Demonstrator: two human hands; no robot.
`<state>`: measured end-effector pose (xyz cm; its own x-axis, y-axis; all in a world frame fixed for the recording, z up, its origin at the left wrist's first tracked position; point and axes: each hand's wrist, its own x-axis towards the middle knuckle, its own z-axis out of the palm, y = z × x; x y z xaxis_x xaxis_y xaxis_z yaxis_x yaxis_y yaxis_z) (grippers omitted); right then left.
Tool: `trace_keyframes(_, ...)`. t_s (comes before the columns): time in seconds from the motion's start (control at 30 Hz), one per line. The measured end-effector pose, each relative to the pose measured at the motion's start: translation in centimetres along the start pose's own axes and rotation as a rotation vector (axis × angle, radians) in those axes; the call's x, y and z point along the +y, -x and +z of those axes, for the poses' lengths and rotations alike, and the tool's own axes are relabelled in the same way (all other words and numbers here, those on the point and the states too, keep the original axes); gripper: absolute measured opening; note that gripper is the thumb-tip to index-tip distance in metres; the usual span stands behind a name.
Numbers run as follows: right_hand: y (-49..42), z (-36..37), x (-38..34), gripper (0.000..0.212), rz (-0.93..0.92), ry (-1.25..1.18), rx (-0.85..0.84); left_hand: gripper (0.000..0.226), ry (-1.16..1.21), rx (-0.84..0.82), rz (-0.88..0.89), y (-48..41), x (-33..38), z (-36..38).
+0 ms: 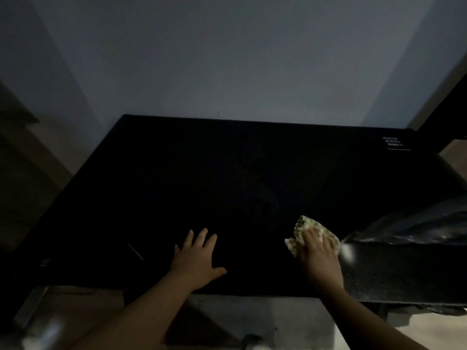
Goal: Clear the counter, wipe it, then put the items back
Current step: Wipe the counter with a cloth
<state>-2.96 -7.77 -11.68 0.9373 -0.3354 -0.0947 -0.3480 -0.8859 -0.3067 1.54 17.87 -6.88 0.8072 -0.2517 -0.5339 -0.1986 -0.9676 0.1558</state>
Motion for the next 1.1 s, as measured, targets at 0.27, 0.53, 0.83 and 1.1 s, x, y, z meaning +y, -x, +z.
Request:
trace_keyframes(0.27, 3.2, 1.0, -9.0, 0.081, -0.579, 0.063, -0.187, 0.113, 0.026, -0.036, -0.036, -2.1, -0.6, -1.3)
trace_keyframes(0.53, -3.1, -0.7, -2.0, 0.059, 0.054, -0.005, -0.052, 0.121, -0.015, -0.03, -0.029, -2.4, -0.4, -2.0)
trace_keyframes(0.83, -3.4, -0.6, -5.4, 0.078, -0.399, 0.06, -0.163, 0.117, -0.036, 0.005, -0.021, -2.1, -0.8, -1.9)
trace_keyframes(1.1, 0.8, 1.8, -11.8, 0.093, -0.556, 0.069, -0.376, 0.099, -0.023, 0.04, 0.013, -2.2, -1.1, -2.5)
